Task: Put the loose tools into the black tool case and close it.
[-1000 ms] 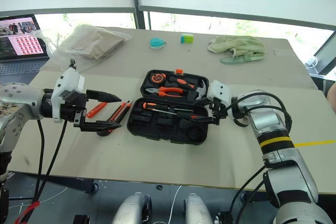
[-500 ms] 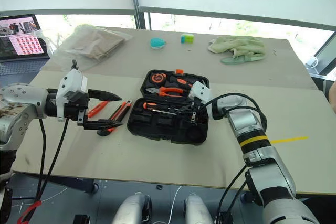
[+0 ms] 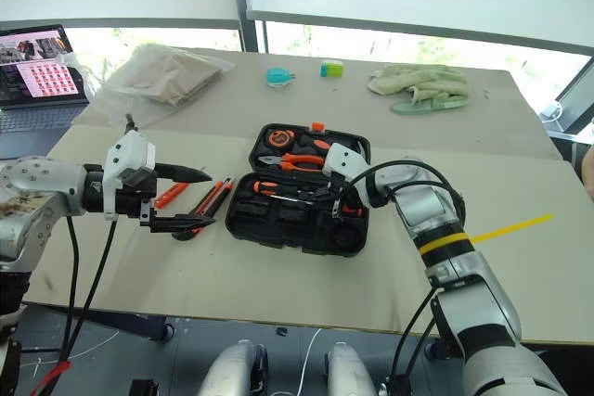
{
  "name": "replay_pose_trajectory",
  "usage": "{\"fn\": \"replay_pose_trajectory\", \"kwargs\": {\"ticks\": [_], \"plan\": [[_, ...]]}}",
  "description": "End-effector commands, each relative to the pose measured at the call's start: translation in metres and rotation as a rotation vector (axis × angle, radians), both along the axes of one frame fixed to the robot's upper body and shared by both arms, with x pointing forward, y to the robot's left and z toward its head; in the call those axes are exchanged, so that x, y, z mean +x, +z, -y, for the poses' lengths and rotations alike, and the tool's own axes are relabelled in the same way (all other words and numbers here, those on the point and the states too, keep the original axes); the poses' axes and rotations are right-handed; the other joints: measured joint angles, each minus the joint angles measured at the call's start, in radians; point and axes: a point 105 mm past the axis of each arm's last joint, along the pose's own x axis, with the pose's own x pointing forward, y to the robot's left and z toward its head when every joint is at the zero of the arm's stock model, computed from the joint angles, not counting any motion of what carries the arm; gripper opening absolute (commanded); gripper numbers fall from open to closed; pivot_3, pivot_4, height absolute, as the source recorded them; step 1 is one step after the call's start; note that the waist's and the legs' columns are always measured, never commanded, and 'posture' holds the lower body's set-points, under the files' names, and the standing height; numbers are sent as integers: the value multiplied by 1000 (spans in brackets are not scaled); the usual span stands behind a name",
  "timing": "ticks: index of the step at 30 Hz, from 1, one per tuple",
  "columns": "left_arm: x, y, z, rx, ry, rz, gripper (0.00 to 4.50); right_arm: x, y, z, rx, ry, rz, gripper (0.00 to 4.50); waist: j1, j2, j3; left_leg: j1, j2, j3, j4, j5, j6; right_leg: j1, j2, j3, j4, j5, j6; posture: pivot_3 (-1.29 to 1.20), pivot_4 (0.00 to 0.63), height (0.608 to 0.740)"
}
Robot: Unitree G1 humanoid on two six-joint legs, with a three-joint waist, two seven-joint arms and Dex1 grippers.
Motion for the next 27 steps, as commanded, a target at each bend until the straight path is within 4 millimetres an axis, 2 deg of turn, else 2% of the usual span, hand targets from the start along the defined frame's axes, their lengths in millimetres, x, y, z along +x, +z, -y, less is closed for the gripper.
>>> {"fn": "replay_pose_trajectory", "kwargs": {"ticks": [1,3,4,5,6,9,12,14,15,19,24,27], "plan": [[1,11,-24,-44,170,57,4500,-17,76,26,220,-47,84,31,-1,1,1,0,0,0,0,0,0,0,0,0,0,0,0,0,150,740],[-7,5,-52,-68,334,62,4500,-41,97,49,287,-53,66,588,0,2,1,0,0,0,-1,0,0,0,-1,0,0,0,0,0,150,740],[-12,3,-62,-76,392,64,4500,-50,101,56,297,-46,55,816,1,2,1,0,0,0,-2,0,0,0,-1,0,-1,0,0,0,150,740],[-20,0,-74,-78,450,64,4500,-60,101,62,293,-33,53,1035,1,1,1,1,1,-1,-3,0,-1,0,-1,-1,-1,0,0,0,150,740],[-29,-5,-87,-72,519,63,4500,-68,97,69,280,-31,43,1486,0,-1,0,1,1,-1,-4,-1,-1,0,-1,-2,-2,0,0,0,150,740],[-56,-21,-120,-45,670,39,4500,-84,90,79,250,-24,15,2434,-6,-2,0,3,3,-1,-7,-1,-2,1,-1,-2,-4,-1,-2,0,150,740],[-76,-35,-142,-9,760,2,4500,-97,88,82,232,4,-11,3525,-5,-2,0,5,3,0,-7,-1,-3,1,-2,-1,-3,0,-5,0,150,740],[-79,-38,-146,12,767,-15,4500,-103,87,84,214,21,-17,4227,-2,-2,0,6,4,2,-7,0,-4,1,-2,-1,-3,-1,-6,0,150,740],[-78,-39,-145,20,759,-23,4500,-105,86,84,206,28,-17,4430,2,-2,0,7,4,2,-7,0,-4,2,-2,-2,-4,-1,-6,0,150,740],[-60,-31,-134,70,688,-30,4500,-108,87,85,194,25,-3,4430,15,-3,0,10,5,2,-7,-1,-7,2,-3,-3,-8,-4,-12,0,150,740],[-10,-14,-114,137,618,-77,4500,-114,93,78,210,25,23,4430,25,-3,-1,9,5,5,-8,0,-7,1,-3,-3,-9,-1,-10,0,150,740],[22,-7,-105,171,637,-98,4500,-121,93,73,221,31,32,4430,21,-3,-1,6,5,6,-9,1,-5,1,-1,-2,-8,1,-5,0,150,740]]}}
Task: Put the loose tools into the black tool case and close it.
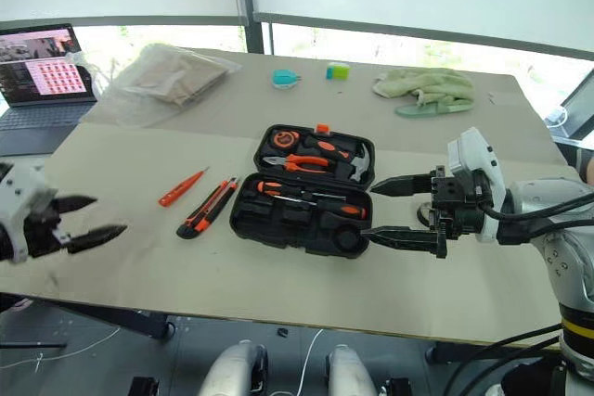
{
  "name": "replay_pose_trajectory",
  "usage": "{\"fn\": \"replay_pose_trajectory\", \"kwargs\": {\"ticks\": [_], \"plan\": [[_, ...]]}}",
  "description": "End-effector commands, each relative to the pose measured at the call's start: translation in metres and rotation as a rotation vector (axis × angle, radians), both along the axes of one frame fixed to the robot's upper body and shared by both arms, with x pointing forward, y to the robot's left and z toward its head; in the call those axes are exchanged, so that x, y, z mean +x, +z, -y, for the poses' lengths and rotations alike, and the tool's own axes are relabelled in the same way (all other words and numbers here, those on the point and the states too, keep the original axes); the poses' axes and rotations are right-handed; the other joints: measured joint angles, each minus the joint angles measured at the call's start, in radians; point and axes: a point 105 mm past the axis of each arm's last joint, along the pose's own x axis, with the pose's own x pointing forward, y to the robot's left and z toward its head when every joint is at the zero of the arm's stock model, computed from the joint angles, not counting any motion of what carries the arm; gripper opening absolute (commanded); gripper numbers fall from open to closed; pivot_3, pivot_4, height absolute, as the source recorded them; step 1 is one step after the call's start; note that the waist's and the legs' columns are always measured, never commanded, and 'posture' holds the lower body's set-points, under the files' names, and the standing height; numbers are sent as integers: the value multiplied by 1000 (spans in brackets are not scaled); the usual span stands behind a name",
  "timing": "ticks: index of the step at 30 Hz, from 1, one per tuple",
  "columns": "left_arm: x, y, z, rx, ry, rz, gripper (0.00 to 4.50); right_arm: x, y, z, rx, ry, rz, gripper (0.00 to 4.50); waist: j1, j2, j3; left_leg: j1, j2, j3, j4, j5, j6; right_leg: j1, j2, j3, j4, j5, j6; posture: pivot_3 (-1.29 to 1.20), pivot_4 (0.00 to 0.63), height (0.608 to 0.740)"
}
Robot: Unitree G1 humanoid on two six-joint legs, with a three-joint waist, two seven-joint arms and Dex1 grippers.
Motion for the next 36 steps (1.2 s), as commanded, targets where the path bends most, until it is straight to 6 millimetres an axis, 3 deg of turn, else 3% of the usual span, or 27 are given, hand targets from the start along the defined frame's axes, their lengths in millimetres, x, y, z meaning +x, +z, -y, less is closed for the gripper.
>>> {"fn": "replay_pose_trajectory", "kwargs": {"ticks": [1,7,11,15,18,21,30,31,36], "plan": [[32,-2,5,44,48,-87,4500,-13,10,-7,18,14,55,4430,-3,0,0,0,0,0,0,0,0,0,1,0,1,0,0,0,150,740],[66,-14,12,154,5,-179,4500,-23,9,-14,28,-7,78,4430,-14,-1,0,-3,0,-2,-1,0,0,-2,5,1,2,0,0,0,150,740],[86,-30,7,217,70,-225,4500,-25,12,-15,40,-27,93,4430,-9,-1,1,-4,0,-2,0,0,0,-2,5,1,2,0,0,0,150,740],[92,-34,18,173,6,-241,4500,-26,15,-15,51,-44,91,4430,-8,-2,1,-5,0,-3,0,0,0,-2,4,1,1,0,1,0,150,740],[95,-48,15,163,32,-268,4500,-25,18,-18,81,-59,101,4430,-6,-2,1,-5,0,-4,1,0,0,-2,4,1,1,0,1,0,150,740],[93,-60,14,156,20,-306,3780,-28,17,-21,91,-57,98,4500,-3,-2,0,-4,0,-4,1,0,0,-1,4,0,2,0,1,0,150,740],[100,-63,12,123,37,-284,633,-26,21,-16,89,-96,109,4500,-1,-1,-1,-4,0,-5,5,0,0,0,4,0,6,0,1,0,150,740],[101,-59,13,109,34,-271,422,-26,21,-15,87,-107,109,4500,-1,-1,-1,-4,0,-5,6,0,0,0,4,0,7,0,1,0,150,740],[106,-18,17,82,-11,-132,426,-29,15,-6,70,-163,93,4500,-1,-3,0,-5,0,-6,7,0,0,0,4,0,7,0,1,0,150,740]]}}
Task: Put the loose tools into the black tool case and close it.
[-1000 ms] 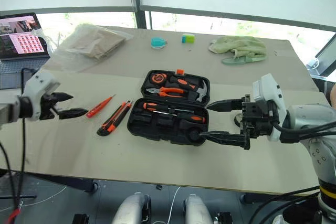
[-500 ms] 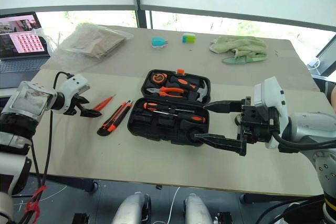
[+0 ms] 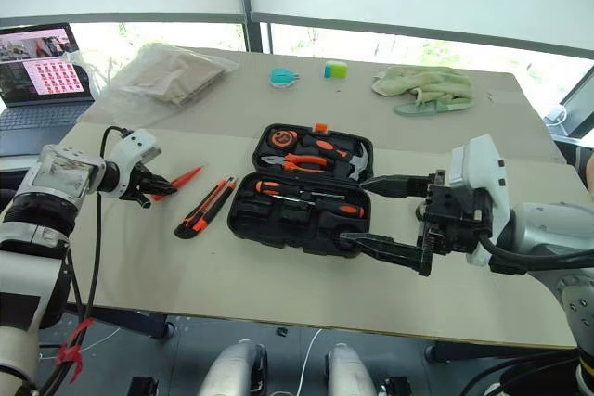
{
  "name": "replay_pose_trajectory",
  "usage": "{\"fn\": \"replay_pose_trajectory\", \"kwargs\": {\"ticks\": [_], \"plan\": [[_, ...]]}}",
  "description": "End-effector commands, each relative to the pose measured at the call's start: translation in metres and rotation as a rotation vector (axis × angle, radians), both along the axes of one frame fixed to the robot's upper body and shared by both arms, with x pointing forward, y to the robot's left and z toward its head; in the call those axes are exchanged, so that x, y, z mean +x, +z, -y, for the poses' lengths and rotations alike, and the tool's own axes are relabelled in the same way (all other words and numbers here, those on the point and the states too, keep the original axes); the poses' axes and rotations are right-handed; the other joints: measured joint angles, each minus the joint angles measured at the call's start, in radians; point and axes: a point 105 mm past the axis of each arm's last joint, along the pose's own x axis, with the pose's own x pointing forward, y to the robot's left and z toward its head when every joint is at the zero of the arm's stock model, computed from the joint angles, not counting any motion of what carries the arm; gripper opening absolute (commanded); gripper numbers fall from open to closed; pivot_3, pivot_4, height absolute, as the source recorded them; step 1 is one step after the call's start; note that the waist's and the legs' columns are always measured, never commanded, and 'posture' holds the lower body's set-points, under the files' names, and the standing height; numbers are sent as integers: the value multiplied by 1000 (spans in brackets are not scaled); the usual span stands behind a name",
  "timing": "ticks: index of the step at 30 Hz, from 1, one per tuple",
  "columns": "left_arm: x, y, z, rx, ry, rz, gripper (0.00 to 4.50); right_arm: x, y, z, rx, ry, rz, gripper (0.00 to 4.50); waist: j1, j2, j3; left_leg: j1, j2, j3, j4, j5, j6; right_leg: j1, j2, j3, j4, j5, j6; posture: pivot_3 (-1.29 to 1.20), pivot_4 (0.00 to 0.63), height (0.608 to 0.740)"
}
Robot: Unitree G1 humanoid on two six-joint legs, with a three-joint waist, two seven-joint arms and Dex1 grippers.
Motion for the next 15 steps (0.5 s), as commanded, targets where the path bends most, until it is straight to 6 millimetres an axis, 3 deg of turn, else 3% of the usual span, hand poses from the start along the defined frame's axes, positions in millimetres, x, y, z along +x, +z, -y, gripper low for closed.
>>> {"fn": "replay_pose_trajectory", "kwargs": {"ticks": [1,4,6,10,15], "plan": [[6,49,6,-3,-80,174,426,-5,3,9,-6,-51,19,4500,0,-1,1,-1,0,0,0,0,0,-1,0,0,0,0,0,0,150,740],[4,91,42,-3,-303,351,425,-8,-8,21,-13,-117,-30,4500,5,-3,1,-4,0,-2,2,0,0,-1,0,-2,0,0,0,0,150,740],[-8,106,76,-15,-512,408,425,-10,-15,28,-22,-151,-60,4500,11,-3,1,-5,-1,-2,3,0,0,-1,-1,-3,-1,1,1,0,150,740],[-38,88,139,-2,-911,310,425,-16,-24,35,-42,-205,-79,4500,10,-1,0,-4,-2,-2,4,0,0,2,-3,-2,-1,1,3,0,150,740],[-32,52,179,85,-1083,218,425,-18,-25,31,-40,-238,-57,4500,1,-1,0,-2,-3,-3,5,0,1,3,-2,-2,-1,1,3,0,150,740]]}}
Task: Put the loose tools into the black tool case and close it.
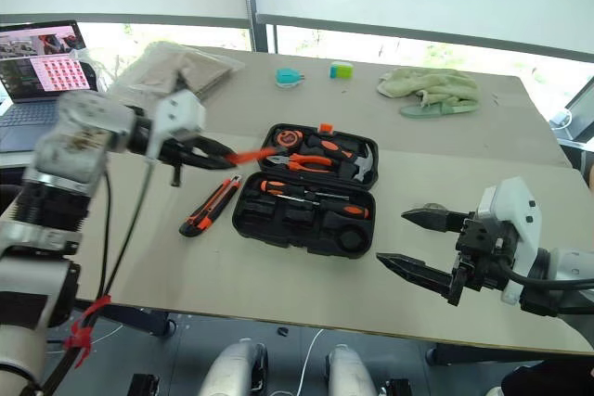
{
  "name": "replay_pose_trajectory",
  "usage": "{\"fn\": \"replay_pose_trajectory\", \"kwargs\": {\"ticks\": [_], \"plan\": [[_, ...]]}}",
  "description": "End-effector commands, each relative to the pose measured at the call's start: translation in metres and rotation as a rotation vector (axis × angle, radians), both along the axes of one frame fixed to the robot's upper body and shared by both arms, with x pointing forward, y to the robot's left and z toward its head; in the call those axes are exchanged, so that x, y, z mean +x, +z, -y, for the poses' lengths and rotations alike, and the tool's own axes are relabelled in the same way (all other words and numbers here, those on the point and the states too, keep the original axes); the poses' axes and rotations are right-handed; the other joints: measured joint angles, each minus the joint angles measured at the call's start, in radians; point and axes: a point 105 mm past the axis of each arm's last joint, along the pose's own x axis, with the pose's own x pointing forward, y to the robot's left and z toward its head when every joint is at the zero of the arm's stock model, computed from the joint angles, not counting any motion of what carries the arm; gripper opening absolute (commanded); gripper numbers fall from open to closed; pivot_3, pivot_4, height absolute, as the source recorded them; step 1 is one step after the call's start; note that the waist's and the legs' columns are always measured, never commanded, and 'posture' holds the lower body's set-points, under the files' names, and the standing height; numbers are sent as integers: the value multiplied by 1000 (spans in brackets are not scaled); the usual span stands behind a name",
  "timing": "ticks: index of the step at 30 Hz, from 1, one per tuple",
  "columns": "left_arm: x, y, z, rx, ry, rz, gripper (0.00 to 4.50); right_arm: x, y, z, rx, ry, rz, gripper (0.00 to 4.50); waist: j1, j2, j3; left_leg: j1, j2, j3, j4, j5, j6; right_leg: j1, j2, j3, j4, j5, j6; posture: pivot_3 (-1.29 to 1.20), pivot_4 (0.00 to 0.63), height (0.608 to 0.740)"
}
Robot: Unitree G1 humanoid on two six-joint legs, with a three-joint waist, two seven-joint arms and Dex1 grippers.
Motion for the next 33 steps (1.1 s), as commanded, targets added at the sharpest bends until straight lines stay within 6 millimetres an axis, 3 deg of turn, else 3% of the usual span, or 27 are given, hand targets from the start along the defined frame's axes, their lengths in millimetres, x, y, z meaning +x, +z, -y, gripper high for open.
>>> {"fn": "replay_pose_trajectory", "kwargs": {"ticks": [1,8,22,33], "plan": [[8,-11,21,104,-93,43,425,-2,10,-4,-12,-23,80,4500,-5,0,0,0,0,-1,0,0,0,0,0,0,0,0,0,0,150,740],[23,-36,37,200,-74,25,425,-8,12,-6,-6,-72,106,4500,-12,0,0,-1,-1,-2,0,0,0,-1,1,1,0,0,0,0,150,740],[30,-52,7,338,-55,25,425,-4,17,-7,9,-89,123,4500,-16,0,0,-1,-2,-3,0,0,0,0,0,1,0,0,1,0,150,740],[31,-51,-6,327,-25,-7,425,2,17,-11,19,-66,126,4500,-27,0,0,1,-1,-3,0,0,0,1,0,2,1,0,1,0,150,740]]}}
